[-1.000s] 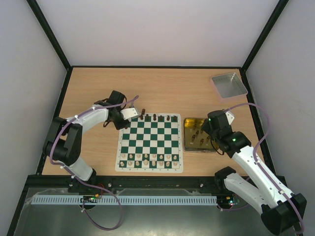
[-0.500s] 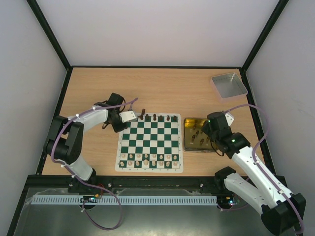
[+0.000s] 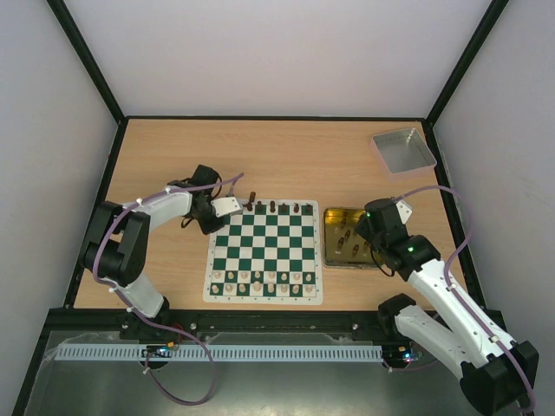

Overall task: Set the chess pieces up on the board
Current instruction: Place the chess piece on the chessboard.

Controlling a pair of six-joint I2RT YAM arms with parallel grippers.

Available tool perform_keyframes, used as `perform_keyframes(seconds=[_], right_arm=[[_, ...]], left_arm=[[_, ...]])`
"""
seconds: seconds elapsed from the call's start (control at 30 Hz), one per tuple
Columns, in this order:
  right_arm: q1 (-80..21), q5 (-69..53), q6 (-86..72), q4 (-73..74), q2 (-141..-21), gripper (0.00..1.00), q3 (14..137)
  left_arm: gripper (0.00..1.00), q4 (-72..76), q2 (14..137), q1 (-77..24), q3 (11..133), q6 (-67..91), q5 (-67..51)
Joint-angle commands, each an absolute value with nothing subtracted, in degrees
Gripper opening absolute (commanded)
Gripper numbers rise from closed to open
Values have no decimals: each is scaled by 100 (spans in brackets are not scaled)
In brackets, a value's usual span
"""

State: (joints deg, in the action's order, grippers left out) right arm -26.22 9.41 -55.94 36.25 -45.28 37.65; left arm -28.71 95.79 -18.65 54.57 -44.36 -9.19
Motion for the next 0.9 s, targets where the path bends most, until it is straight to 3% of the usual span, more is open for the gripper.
perform_keyframes(seconds=[0.0,0.43,0.87], right_arm=[[-2610,1099,-5620,3528,-4509,49,3715],[-2610,1178,-5555,3635,-4559,49,3834],[-2602,1184,-5607,3620,-4494,49,3757]], left_arm=[[22,-2935,9602,-1833,5489,-4403,-1088],[7,-2949,9677,-1840,5650,-4406,-1072],[6,-2814,9728,-1837,5757,-4346,-1066]])
